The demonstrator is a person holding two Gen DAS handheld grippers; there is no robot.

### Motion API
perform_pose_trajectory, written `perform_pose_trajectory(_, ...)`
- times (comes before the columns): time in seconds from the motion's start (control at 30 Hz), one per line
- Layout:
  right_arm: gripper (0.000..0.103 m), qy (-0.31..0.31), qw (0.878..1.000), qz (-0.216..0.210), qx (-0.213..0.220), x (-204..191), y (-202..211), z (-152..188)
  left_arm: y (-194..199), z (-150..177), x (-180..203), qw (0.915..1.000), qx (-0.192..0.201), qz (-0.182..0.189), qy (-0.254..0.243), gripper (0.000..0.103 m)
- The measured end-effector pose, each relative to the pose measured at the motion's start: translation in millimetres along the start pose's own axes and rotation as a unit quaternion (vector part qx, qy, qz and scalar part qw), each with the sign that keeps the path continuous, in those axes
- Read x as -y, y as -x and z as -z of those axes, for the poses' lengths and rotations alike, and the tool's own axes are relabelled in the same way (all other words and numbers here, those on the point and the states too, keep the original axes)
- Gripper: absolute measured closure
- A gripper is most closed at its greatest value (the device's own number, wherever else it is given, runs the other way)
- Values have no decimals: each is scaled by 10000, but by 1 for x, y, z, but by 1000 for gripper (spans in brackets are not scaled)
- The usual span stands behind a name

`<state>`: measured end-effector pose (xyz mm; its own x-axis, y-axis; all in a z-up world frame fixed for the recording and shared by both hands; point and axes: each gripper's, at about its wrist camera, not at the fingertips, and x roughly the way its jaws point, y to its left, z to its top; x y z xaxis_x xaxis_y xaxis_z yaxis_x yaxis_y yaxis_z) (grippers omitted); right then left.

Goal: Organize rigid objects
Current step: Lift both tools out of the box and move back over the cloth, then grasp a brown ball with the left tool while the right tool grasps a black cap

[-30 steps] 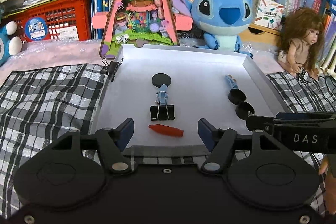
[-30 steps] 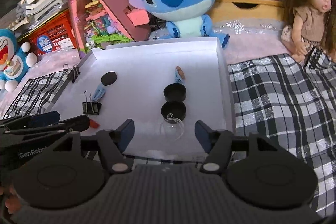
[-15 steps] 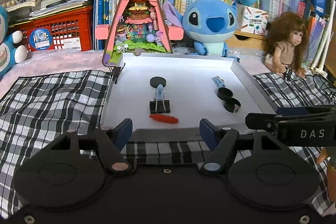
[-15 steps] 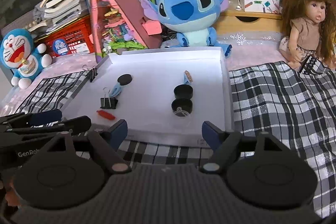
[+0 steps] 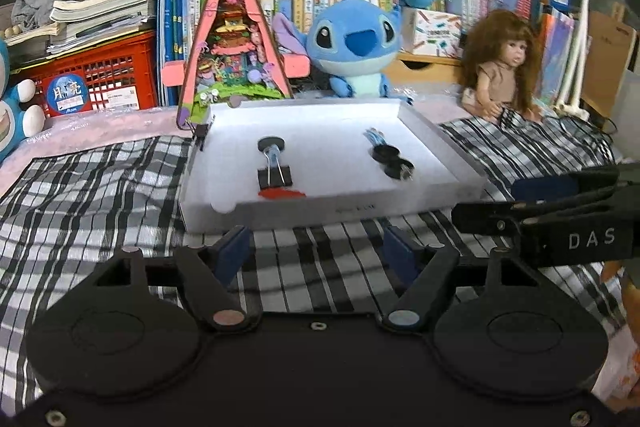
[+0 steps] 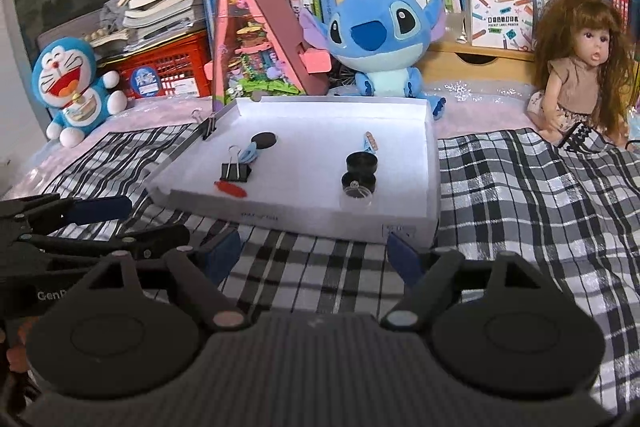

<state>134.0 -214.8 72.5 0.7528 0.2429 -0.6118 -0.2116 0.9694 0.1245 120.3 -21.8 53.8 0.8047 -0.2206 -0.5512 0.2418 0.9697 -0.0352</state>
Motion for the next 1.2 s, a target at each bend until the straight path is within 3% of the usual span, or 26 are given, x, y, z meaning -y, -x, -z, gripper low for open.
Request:
perform_pose_trajectory(0.37, 14, 201, 9996, 36, 204, -6, 35, 38, 40, 36, 1, 9999, 104, 61, 43, 31)
perform_pose_trajectory(0.83, 11, 457, 9971, 4, 615, -33, 66, 95, 84, 96, 7, 9994, 84, -152, 303, 31)
perform_pose_trajectory(1.03, 11, 706, 9937, 295, 822, -44, 71, 116, 91, 112, 3, 9986, -123, -125, 502, 47)
perform_pose_trajectory(1.2, 11, 785, 9935, 142, 818, -48, 74, 128, 94, 122, 5, 9985, -196, -96, 499, 52)
